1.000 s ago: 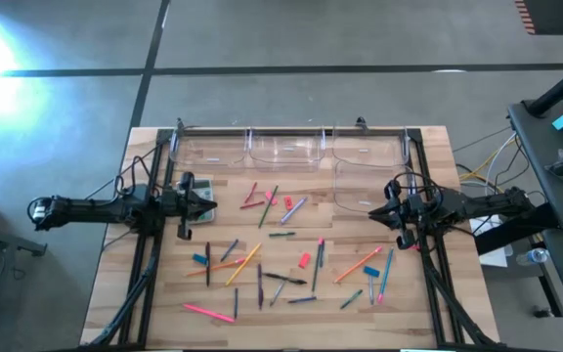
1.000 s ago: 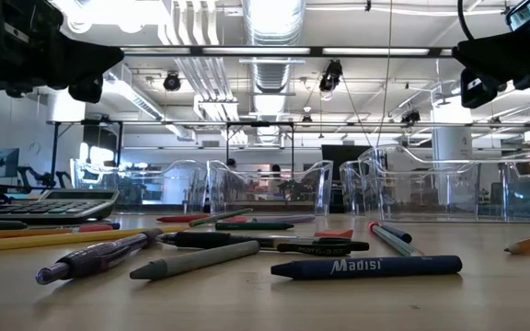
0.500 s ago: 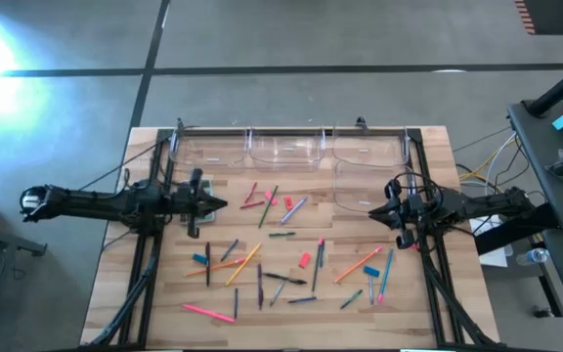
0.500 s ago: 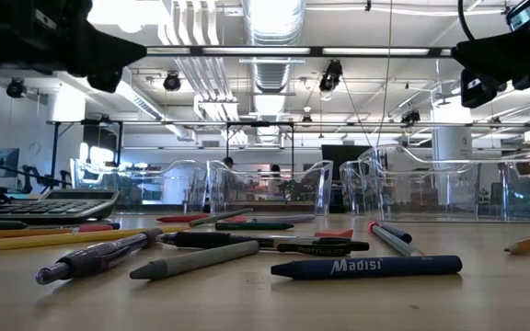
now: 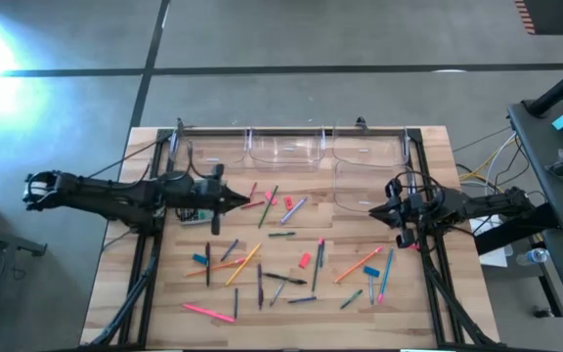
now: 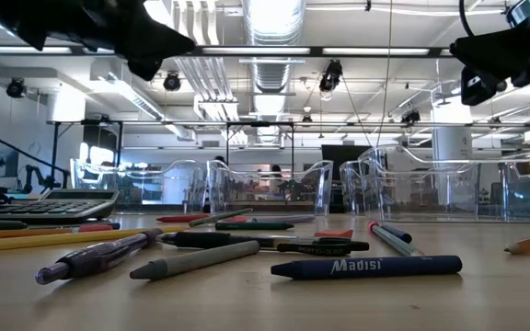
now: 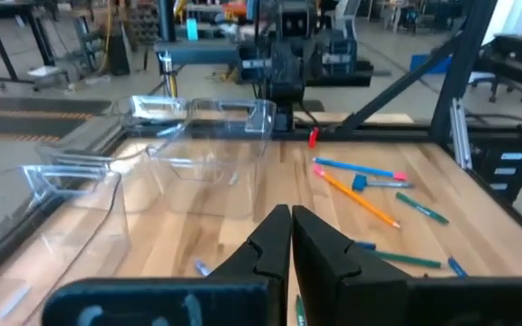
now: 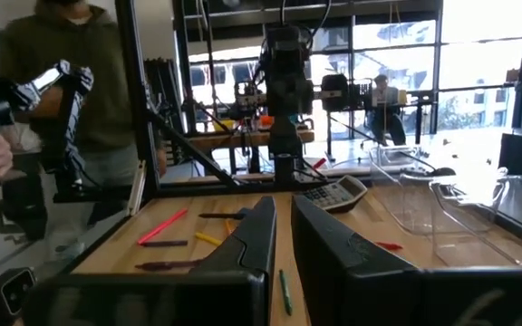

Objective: Sort crayons/erasers/pens/pencils in bins
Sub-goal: Put the green pencil into the top left transparent bin

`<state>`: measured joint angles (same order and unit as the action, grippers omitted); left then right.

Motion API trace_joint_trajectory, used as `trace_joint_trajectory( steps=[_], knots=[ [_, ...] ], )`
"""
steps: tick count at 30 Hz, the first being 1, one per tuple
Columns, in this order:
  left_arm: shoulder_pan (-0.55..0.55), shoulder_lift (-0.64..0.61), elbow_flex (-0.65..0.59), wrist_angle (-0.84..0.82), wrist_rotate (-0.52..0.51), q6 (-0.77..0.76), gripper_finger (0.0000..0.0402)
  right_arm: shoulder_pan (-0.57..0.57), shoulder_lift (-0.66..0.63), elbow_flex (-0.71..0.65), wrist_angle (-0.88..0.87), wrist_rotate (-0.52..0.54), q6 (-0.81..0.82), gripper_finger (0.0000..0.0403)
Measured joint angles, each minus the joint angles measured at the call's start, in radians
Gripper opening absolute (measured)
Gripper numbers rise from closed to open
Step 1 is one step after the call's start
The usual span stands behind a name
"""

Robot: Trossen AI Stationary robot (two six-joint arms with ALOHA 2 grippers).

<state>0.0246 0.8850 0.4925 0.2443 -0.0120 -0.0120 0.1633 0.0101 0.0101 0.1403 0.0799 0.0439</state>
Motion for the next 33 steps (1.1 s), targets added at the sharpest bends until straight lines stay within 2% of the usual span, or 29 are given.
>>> trace_joint_trajectory(
  steps=[4, 8, 12, 15, 22, 27, 33],
  knots=[
    [0.0, 0.075, 0.04, -0.004, 0.01, -0.007, 0.0036, 0.0, 0.0, 0.0, 0.0, 0.0, -0.001, 0.0031],
    [0.0, 0.133, 0.085, -0.057, 0.002, -0.009, 0.009, 0.0, 0.0, 0.0, 0.0, 0.0, -0.002, 0.0031],
    [0.0, 0.185, 0.186, -0.217, -0.056, -0.017, 0.014, 0.0, 0.0, 0.0, 0.0, 0.0, -0.002, 0.0031],
    [0.0, 0.235, 0.275, -0.354, -0.113, -0.072, 0.0161, 0.0, 0.0, 0.0, 0.0, 0.0, -0.015, 0.0031],
    [0.0, 0.334, 0.42, -0.522, -0.13, -0.178, 0.0169, 0.0, 0.0, 0.0, 0.0, 0.0, -0.018, 0.0031],
    [0.0, 0.377, 0.429, -0.524, -0.143, -0.208, 0.0169, 0.0, 0.0, 0.0, 0.0, 0.001, -0.017, 0.0031],
    [0.0, 0.44, 0.429, -0.524, -0.18, -0.324, 0.0169, 0.0, 0.0, 0.0, 0.0, 0.001, -0.017, 0.0031]
  ],
)
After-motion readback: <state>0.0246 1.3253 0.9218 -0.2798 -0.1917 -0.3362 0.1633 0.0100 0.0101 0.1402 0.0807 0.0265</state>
